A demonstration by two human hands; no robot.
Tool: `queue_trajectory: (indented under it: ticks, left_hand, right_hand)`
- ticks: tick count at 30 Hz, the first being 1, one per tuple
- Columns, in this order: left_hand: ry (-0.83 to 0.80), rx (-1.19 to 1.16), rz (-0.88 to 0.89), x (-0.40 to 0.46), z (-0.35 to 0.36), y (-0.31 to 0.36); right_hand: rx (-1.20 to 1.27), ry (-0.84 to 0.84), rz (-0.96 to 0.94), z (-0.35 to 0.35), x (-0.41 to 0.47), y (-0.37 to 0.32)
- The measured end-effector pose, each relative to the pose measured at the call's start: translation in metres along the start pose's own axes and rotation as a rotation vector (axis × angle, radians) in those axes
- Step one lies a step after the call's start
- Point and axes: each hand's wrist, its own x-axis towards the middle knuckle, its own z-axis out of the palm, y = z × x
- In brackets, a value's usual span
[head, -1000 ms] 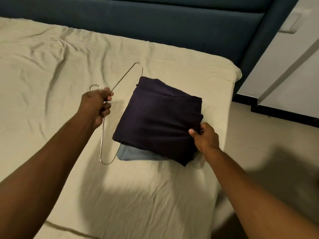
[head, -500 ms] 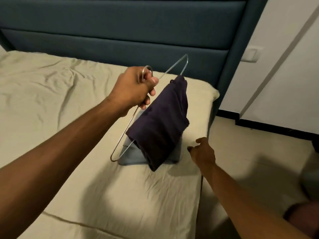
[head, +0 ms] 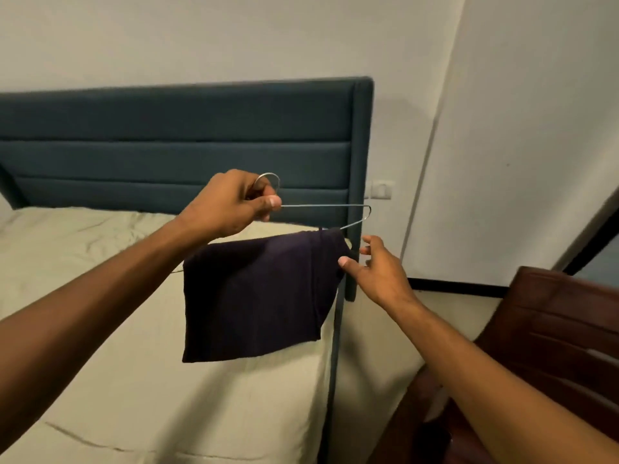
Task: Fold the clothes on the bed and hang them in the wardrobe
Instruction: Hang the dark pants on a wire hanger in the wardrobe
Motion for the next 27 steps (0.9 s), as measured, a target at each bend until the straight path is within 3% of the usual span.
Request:
queue_trajectory:
  ticks: [8,20,27]
  left_hand:
    - [-0.030,-0.124,0.237,-0.038,-0.047,0.141]
    - [-0.200,-0.340,0.621,-0.098,-0.118,0.362]
    - [-0.523,-0.429,0.877,-0.151,-0.106,0.482]
  right_hand:
    - [0.495,-0.041,-0.004,-0.109,-0.079,-0.055]
    - [0.791,0.348,-0.157,-0.338,-0.258,-0.131]
    - [0.780,0.745,-0.311,-0.432,-0.403,-0.147]
